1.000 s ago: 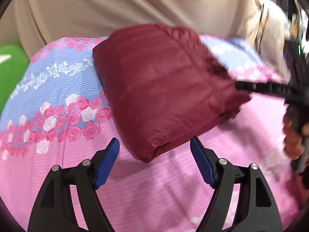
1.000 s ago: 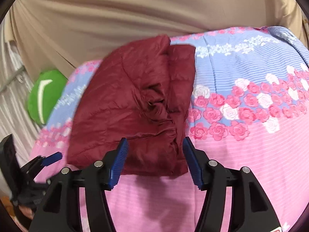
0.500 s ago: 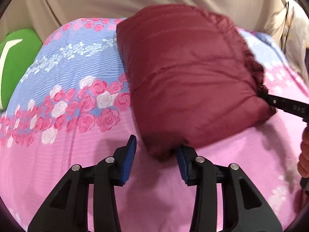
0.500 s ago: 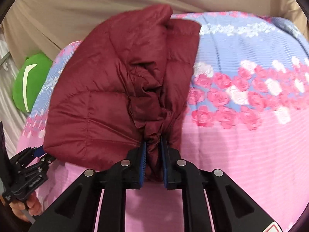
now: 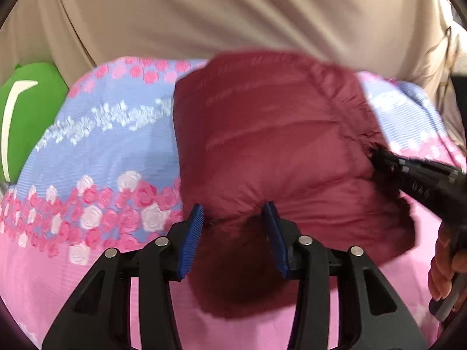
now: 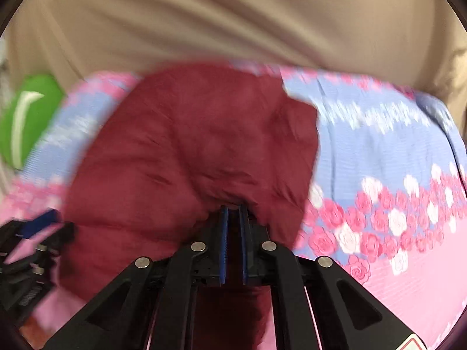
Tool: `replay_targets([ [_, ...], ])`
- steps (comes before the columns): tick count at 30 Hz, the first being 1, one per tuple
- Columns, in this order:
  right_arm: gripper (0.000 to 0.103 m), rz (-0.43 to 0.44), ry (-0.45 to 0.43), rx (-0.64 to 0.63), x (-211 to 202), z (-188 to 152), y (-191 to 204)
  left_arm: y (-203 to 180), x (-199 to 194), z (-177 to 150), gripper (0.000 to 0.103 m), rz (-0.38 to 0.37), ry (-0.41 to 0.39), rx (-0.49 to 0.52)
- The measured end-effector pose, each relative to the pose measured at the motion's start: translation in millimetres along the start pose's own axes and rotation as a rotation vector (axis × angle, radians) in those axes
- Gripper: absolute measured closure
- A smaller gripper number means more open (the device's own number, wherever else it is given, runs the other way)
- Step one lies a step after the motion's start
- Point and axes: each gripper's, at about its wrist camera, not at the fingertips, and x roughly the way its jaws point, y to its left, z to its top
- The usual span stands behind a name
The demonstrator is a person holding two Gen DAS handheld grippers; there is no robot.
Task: Fold large clothes
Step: 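Lower the folded jacket onto the bed and open both tools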
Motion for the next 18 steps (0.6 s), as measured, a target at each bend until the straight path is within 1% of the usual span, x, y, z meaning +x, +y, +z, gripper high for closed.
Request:
replay_targets([
  [1,0.099,-0.004,0.019,0.003,13.2,-6.4,-4.3,-0.8,5.5,-2.4,0.051,0.004,-0.002,-0.002],
  [2,0.099,0.001,0.024,0.007,23.4,-13.1,-8.0,-3.8,8.8,-5.6,0.049,0.014,-0.011,0.001],
  [5,0.098,-0.046,0.024,-0.023,24.7,-14.6,-3.5,-11.8,9.9,-8.5,0.049,0.063,-0.023,0.030],
  [6,0.098,-0.061,0.023,-0.020,18.5,-13.0,-1.8,-12.2,10.1,-9.0,0.049,0.070,-0.024,0.029],
  [7,0.096,-0.057,0.015,-0.012,10.9,-12.8,-1.0,-11.8,10.2,-9.6,0.049,0.073,-0.024,0.024],
  [10,0.096,0.029,-0.034,0.014,-24.7,-20.4,-1.0,-8.7,8.1,-10.4,0.049,0.066,-0.022,0.007],
  [11,0.096,0.039,-0.046,0.012,-36.3,-27.1,-0.8,-8.5,6.9,-11.3,0.049,0.066,-0.023,0.007],
  [13,0.096,0.058,-0.039,-0.001,-44.0,-37.8,-0.1,-9.2,5.8,-11.8,0.049,0.072,-0.026,0.012],
  [15,0.097,0.052,0.001,-0.020,-33.0,-51.9,-0.8,-10.9,4.3,-12.6,0.049,0.081,-0.028,0.016],
  [16,0.100,0.038,0.020,-0.039,-21.6,-57.4,-0.2,-11.8,3.5,-12.8,0.049,0.083,-0.028,0.017],
  [18,0.101,0.018,0.027,-0.061,-6.4,-62.4,2.2,-14.4,3.0,-12.8,0.049,0.090,-0.027,0.021],
])
